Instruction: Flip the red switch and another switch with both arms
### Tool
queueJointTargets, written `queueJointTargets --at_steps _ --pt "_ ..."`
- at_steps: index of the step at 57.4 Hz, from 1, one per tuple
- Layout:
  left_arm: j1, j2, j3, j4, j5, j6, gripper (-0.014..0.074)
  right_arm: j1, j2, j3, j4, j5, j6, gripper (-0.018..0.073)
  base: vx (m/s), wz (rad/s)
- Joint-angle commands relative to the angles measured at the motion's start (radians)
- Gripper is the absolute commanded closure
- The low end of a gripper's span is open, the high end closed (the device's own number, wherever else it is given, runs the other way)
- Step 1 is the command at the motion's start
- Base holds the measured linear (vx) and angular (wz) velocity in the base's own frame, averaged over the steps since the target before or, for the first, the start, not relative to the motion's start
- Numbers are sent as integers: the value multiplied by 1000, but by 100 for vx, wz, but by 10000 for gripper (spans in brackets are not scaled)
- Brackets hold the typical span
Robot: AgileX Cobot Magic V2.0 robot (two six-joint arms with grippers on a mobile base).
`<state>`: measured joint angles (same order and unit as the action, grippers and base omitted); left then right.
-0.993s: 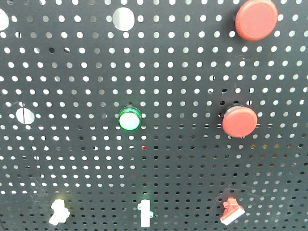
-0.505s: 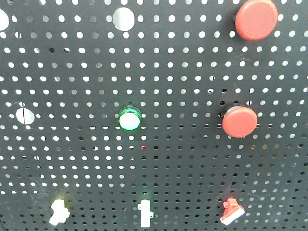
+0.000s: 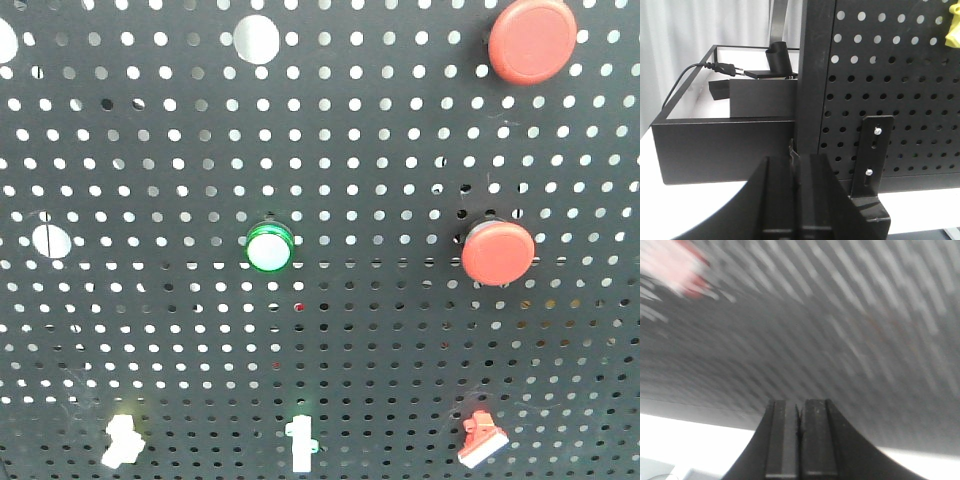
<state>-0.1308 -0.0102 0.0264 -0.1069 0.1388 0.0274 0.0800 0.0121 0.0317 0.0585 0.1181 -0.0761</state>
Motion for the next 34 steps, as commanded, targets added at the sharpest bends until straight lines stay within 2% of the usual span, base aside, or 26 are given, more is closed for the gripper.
queueJointTargets --at_steps 1,9,34 --pt "2 -19 20 -12 -77 -12 594 -42 -28 5 -170 -105 175 565 0 0" --pt "2 -19 20 -12 -77 -12 594 -85 -35 5 -160 -108 172 565 0 0" --pt "2 -19 20 -12 -77 -12 594 -82 -35 5 -139 -107 172 565 0 0"
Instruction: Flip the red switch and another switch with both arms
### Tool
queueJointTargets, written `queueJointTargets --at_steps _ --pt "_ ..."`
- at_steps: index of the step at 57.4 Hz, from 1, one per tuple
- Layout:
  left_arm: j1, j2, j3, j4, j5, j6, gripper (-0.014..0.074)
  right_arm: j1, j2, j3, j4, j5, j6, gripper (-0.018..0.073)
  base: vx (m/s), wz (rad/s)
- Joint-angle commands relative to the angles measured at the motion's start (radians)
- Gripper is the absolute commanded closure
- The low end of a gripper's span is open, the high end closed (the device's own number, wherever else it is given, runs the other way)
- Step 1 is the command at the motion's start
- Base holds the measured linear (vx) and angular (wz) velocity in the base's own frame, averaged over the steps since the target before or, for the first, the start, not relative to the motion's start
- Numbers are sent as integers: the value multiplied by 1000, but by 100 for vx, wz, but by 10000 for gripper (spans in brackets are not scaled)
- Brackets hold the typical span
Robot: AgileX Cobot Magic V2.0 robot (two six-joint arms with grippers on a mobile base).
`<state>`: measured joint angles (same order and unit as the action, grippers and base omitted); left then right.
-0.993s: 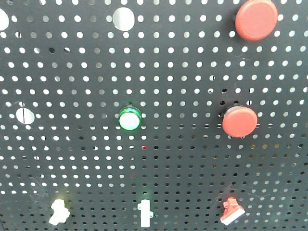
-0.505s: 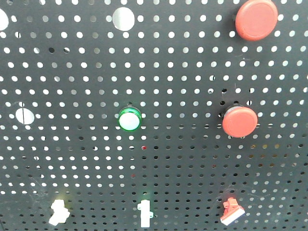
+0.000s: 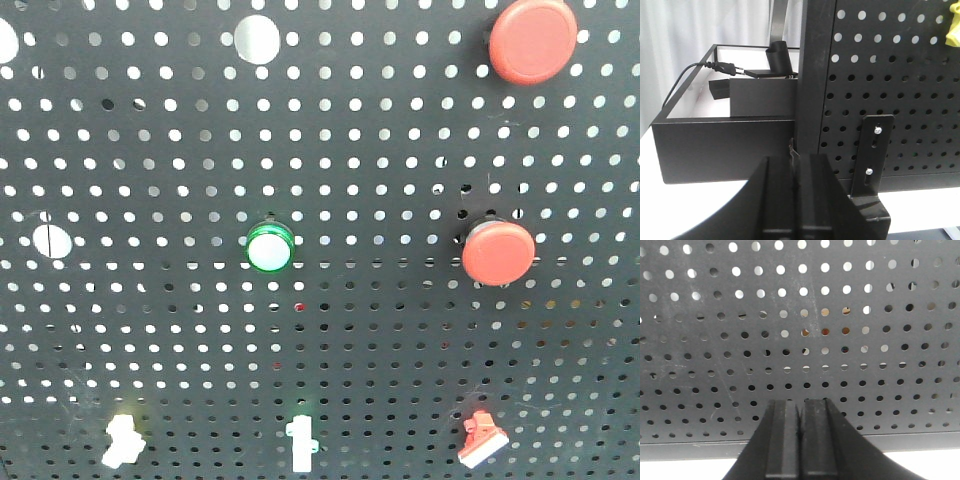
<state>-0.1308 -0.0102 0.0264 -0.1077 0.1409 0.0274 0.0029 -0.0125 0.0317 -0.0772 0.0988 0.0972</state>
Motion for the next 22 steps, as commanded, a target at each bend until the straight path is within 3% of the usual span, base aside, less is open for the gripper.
queueJointTargets --at_steps 1,22 --pt "2 -19 20 -11 -79 -12 594 -5 -11 5 -4 -88 -2 565 0 0" --pt "2 -19 20 -11 -79 -12 594 -5 -11 5 -4 -88 -2 565 0 0"
